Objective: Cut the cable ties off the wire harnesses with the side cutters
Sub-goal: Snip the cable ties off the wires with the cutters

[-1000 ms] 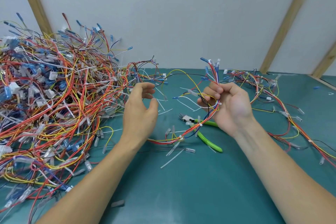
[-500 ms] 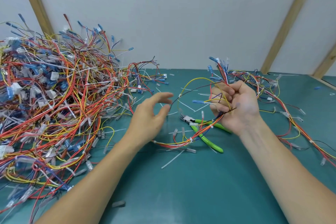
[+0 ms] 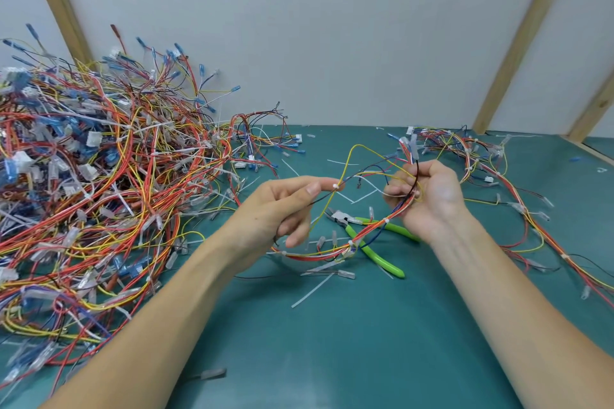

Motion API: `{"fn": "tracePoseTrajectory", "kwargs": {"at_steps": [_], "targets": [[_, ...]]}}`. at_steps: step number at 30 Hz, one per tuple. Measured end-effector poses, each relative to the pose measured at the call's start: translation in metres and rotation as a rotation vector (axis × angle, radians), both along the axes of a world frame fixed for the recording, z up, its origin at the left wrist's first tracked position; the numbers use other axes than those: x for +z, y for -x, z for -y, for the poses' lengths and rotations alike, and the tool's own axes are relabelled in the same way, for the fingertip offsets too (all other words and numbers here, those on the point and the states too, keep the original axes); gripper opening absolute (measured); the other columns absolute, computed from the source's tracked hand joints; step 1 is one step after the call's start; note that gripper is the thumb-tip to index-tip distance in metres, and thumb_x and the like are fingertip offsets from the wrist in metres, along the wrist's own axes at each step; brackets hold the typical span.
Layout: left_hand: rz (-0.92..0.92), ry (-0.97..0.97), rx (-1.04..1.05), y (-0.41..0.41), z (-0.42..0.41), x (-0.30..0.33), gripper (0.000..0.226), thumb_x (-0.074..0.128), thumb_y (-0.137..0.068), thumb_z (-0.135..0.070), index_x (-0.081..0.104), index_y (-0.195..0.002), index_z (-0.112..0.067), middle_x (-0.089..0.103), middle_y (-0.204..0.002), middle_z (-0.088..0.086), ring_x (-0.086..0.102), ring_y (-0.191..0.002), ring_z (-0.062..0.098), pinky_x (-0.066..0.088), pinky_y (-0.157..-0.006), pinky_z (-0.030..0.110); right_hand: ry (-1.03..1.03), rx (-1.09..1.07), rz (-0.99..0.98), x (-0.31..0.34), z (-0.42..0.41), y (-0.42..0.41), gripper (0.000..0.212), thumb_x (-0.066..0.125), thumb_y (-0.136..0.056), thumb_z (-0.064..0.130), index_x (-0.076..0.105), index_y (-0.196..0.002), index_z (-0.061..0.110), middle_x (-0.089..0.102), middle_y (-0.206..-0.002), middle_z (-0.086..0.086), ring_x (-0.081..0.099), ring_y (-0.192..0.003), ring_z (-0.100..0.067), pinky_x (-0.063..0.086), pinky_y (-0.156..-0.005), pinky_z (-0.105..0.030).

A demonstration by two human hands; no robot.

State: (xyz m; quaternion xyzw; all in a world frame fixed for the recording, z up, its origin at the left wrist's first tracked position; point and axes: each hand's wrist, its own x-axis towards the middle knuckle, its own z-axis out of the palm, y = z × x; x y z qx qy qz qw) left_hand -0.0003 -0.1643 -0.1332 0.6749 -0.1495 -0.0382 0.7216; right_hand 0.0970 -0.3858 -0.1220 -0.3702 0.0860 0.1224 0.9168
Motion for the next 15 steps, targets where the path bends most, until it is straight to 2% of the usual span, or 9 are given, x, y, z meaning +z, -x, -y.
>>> {"fn": "tracePoseTrajectory", "kwargs": {"at_steps": [4,7,9,10,12,13,15], "targets": [[0.021,-0.009,0.013,0.0029,0.0016,0.0038,0.019,0.059,-0.093,-0.029,0.076,-0.100,-0.024,0.032,-0.046,-0.010,0.035,-0.045,0.011,0.032,-0.051,0.017,0.071,-0.004,0.010,-0.0008,-0.0016,0.0008,0.027,0.035,-0.095,0.012,0.038,-0.069,0.016,0.029,-0.060,0.002,0.031,-0.046,-0.014,0.041,-0.044,-0.021],[0.015,0.035,0.043,0.0032,0.0036,0.0049,0.013,0.061,-0.090,-0.027,0.072,-0.086,-0.025,0.054,-0.066,-0.004,0.050,-0.066,0.014,0.041,-0.066,0.020,0.153,0.051,0.064,0.0000,-0.0025,0.0034,0.026,0.036,-0.096,0.015,0.040,-0.070,0.017,0.035,-0.059,0.002,0.040,-0.048,-0.014,0.041,-0.053,-0.026],[0.013,0.084,0.047,0.0021,0.0027,0.0044,0.009,0.060,-0.092,-0.025,0.066,-0.086,-0.022,0.067,-0.084,-0.002,0.065,-0.085,0.018,0.050,-0.078,0.025,0.248,0.068,0.100,0.0015,-0.0026,0.0054,0.025,0.040,-0.096,0.017,0.046,-0.071,0.017,0.042,-0.061,0.002,0.049,-0.052,-0.015,0.041,-0.058,-0.030],[0.013,0.116,0.069,0.0011,0.0025,0.0039,0.007,0.058,-0.096,-0.022,0.061,-0.090,-0.019,0.069,-0.087,0.000,0.068,-0.086,0.020,0.053,-0.078,0.027,0.303,0.066,0.115,0.0023,-0.0023,0.0060,0.024,0.043,-0.095,0.019,0.051,-0.072,0.017,0.047,-0.062,0.003,0.052,-0.056,-0.014,0.041,-0.061,-0.031],[0.062,0.106,0.249,-0.0014,0.0036,0.0025,0.009,0.052,-0.104,-0.015,0.052,-0.095,-0.013,0.067,-0.076,-0.001,0.065,-0.061,0.018,0.054,-0.063,0.031,0.400,0.056,0.142,0.0036,-0.0021,0.0070,0.023,0.051,-0.093,0.022,0.061,-0.073,0.020,0.058,-0.066,0.007,0.053,-0.063,-0.012,0.039,-0.063,-0.030],[0.119,0.044,0.401,-0.0027,0.0038,0.0010,0.009,0.049,-0.105,-0.014,0.051,-0.097,-0.012,0.060,-0.066,-0.004,0.054,-0.049,0.014,0.046,-0.053,0.029,0.435,0.048,0.153,0.0043,-0.0024,0.0074,0.024,0.054,-0.092,0.024,0.065,-0.072,0.021,0.062,-0.069,0.008,0.052,-0.065,-0.010,0.037,-0.063,-0.029],[0.266,-0.127,0.690,-0.0052,0.0021,-0.0030,0.009,0.050,-0.105,-0.017,0.055,-0.099,-0.012,0.045,-0.056,-0.006,0.035,-0.046,0.009,0.029,-0.048,0.025,0.472,0.023,0.184,0.0051,-0.0033,0.0081,0.026,0.058,-0.091,0.025,0.073,-0.070,0.022,0.061,-0.072,0.009,0.047,-0.063,-0.008,0.032,-0.059,-0.027]]}}
